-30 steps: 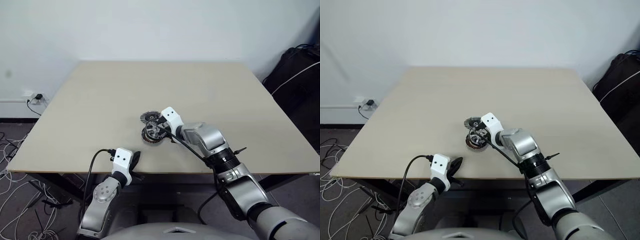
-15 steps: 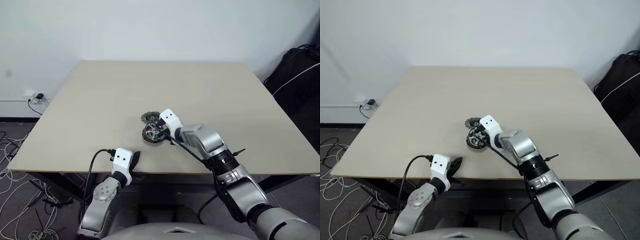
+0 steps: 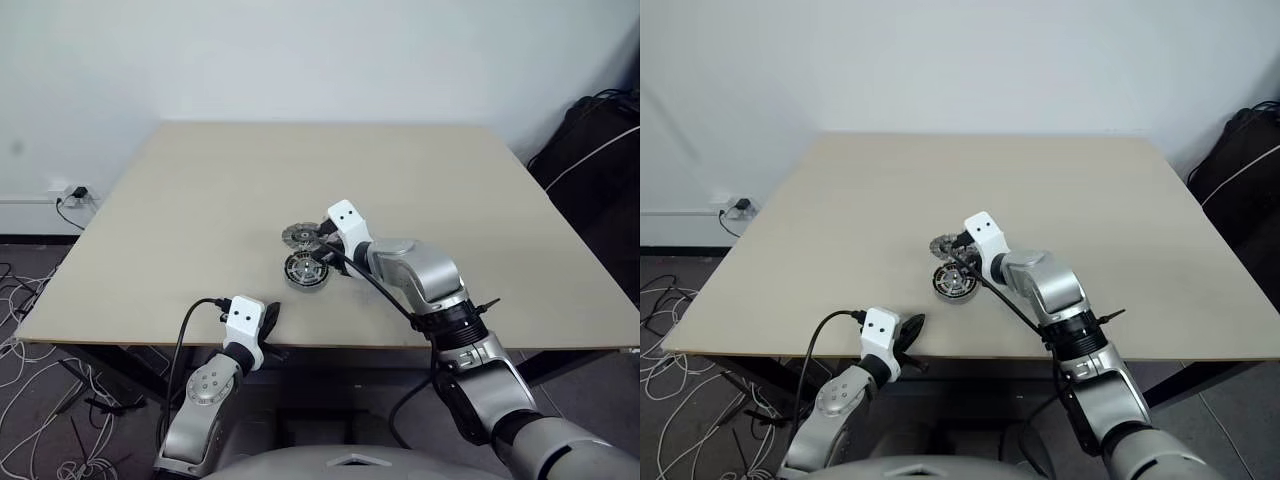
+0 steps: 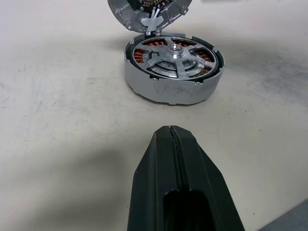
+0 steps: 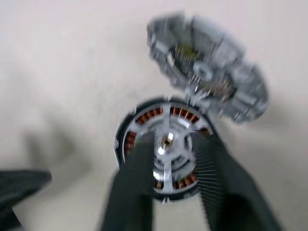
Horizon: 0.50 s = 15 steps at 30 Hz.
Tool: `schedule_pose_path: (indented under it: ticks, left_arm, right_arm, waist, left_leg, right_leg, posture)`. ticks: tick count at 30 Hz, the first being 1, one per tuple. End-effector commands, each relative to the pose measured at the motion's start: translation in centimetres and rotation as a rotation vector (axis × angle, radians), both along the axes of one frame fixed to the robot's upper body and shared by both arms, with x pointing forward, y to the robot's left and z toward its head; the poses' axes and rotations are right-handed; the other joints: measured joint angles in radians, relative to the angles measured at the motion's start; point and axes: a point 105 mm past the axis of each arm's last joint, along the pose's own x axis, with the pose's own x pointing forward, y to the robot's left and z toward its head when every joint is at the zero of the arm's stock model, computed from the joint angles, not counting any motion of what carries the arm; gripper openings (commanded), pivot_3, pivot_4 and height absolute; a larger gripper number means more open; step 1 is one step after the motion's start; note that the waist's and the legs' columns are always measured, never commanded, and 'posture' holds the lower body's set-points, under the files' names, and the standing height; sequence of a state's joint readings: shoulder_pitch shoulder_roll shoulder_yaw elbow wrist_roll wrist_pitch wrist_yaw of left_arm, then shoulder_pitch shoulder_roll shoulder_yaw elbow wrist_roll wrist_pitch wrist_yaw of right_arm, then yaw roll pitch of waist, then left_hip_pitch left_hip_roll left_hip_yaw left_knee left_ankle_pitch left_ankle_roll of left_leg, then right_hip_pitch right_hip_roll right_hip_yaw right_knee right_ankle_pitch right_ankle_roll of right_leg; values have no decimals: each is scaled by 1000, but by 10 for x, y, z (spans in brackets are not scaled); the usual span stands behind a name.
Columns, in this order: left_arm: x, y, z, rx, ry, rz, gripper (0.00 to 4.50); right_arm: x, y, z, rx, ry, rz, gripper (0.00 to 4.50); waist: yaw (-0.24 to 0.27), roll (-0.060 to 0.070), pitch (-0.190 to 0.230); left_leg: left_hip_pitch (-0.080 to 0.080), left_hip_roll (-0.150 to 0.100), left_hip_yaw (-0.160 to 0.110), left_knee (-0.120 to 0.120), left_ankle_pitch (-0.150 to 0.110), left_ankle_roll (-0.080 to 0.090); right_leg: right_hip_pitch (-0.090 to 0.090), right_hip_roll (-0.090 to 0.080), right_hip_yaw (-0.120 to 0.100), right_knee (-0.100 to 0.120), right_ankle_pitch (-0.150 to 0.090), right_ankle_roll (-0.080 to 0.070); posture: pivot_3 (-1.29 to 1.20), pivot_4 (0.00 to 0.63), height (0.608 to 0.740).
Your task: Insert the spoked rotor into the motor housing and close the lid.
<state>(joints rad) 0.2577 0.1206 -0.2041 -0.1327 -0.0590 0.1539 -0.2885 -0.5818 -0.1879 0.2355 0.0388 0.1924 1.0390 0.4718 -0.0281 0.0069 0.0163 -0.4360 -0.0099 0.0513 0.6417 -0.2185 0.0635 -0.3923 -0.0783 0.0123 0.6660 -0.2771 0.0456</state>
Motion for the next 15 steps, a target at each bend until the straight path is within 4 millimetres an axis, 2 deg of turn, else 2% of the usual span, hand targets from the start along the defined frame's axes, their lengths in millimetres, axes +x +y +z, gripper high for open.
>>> schedule_pose_path:
  ticks: [1,7,11,15]
  left_arm:
    - [5,-1,11,-16,-53,-3,0]
    - [5,0,11,-6,-57,-5,0]
    - [4,1,12,-4,-58,2,0]
    - [4,2,12,-4,-59,9,0]
  right_arm:
    - [2,7,4,36,-39,-23,127]
    - [10,21,-8,54,-129,-38,56]
    - [15,22,-28,21,-125,-47,56]
    - [10,16,-52,-30,-56,-41,56]
  waist:
    - [0,0,0]
    - [-3,0,0]
    - [-3,0,0]
    - [-3,0,0]
  left_leg:
    - [0,0,0,0,0,0]
    - [0,0,0,0,0,0]
    - [1,0,0,0,0,0]
    - [1,0,0,1,0,0]
  right_leg:
    - [0,0,0,0,0,0]
    - [0,0,0,0,0,0]
    - [1,1,0,0,0,0]
    - [1,1,0,1,0,0]
  posture:
    - [0,0,740]
    - [0,0,740]
    - [0,0,740]
    - [0,0,740]
